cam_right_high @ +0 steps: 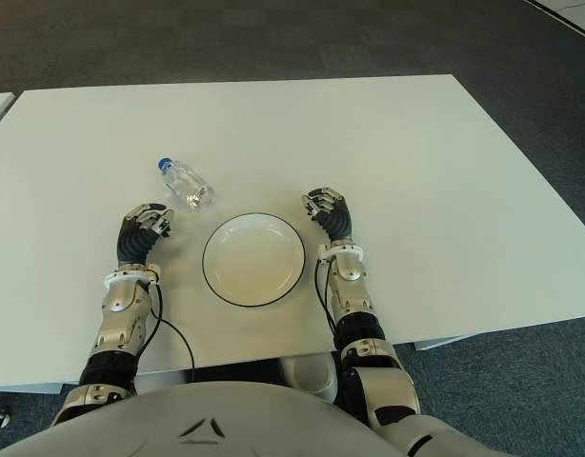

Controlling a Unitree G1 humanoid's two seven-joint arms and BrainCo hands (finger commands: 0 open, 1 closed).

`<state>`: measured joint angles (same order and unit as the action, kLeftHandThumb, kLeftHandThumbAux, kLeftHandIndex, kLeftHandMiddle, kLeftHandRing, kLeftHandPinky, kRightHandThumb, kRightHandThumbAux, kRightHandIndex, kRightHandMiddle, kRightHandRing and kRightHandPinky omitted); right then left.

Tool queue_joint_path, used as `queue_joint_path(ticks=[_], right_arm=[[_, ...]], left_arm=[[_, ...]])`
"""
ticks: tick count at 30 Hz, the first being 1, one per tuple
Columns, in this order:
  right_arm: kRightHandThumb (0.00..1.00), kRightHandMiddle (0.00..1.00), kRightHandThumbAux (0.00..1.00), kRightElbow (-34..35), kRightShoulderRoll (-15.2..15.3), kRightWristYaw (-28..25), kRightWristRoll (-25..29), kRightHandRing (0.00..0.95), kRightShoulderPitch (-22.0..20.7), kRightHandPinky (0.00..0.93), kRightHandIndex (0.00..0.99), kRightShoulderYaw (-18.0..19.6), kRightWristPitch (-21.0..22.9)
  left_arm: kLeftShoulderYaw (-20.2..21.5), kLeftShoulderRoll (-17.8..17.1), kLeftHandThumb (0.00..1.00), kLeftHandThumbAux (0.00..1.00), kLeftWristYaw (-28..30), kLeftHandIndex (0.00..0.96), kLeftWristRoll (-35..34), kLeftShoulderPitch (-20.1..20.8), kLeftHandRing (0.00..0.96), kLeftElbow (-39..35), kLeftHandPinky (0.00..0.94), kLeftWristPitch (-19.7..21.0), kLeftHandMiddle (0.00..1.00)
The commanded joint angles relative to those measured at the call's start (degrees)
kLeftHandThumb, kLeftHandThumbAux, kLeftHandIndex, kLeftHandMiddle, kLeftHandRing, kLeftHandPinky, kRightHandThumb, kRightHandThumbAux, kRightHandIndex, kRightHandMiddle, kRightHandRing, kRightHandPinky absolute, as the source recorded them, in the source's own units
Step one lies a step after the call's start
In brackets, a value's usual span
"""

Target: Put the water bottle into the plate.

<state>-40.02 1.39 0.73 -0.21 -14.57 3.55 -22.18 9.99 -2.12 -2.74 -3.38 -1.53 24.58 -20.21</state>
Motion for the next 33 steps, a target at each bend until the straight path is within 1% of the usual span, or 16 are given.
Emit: queue_joint_path(ticks=[1,9,16,18,22,24,29,33], right_arm=[[0.707,0.612,0.727,-0.9,-0.3,0.1,0.2,0.628,0.5,0.642,0.434,0.1,2.0],[0.707,0.608,0.727,-1.5,-0.2,0.4,0.1,0.627,0.2,0.644,0.434,0.2,2.3],[0.707,0.6,0.728,-1.7,0.0,1.8,-0.9,0.623,-0.1,0.636,0.433,-0.1,3.0],[0.707,0.599,0.728,-1.6,0.1,2.1,-1.2,0.622,-0.1,0.635,0.433,-0.2,3.2],[0.707,0.6,0.728,-1.4,0.1,2.4,-1.4,0.623,-0.1,0.639,0.433,-0.4,3.3],[0.706,0.601,0.728,-1.4,0.1,2.4,-1.4,0.623,-0.1,0.637,0.433,-0.4,3.4],[0.706,0.604,0.728,-1.5,0.0,2.0,-1.0,0.623,-0.2,0.638,0.433,-0.2,3.2],[0.707,0.605,0.728,-1.7,0.0,1.9,-0.9,0.624,-0.3,0.637,0.433,-0.1,3.1]], left_arm=[[-0.3,0.2,0.709,0.712,0.3,0.436,0.0,-0.8,0.643,0.9,0.631,0.8,0.662],[-0.4,0.2,0.71,0.712,0.2,0.436,0.2,-0.6,0.654,0.6,0.648,0.4,0.671],[-0.5,-0.2,0.708,0.712,-0.1,0.435,0.7,-0.3,0.649,-0.2,0.631,0.5,0.669],[-0.6,-0.4,0.708,0.712,-0.7,0.435,1.4,-0.2,0.648,-1.1,0.631,0.7,0.666],[-0.7,-0.9,0.708,0.713,-2.0,0.435,3.3,-0.3,0.647,-5.0,0.635,2.4,0.665],[-1.1,-1.3,0.708,0.713,-3.2,0.435,5.4,-0.4,0.647,-6.7,0.638,2.8,0.665],[-3.0,-3.1,0.707,0.714,-7.5,0.434,14.2,-0.6,0.657,-12.2,0.646,3.9,0.673],[-4.1,-3.7,0.707,0.714,-9.3,0.434,18.1,-1.0,0.67,-15.4,0.662,5.4,0.685]])
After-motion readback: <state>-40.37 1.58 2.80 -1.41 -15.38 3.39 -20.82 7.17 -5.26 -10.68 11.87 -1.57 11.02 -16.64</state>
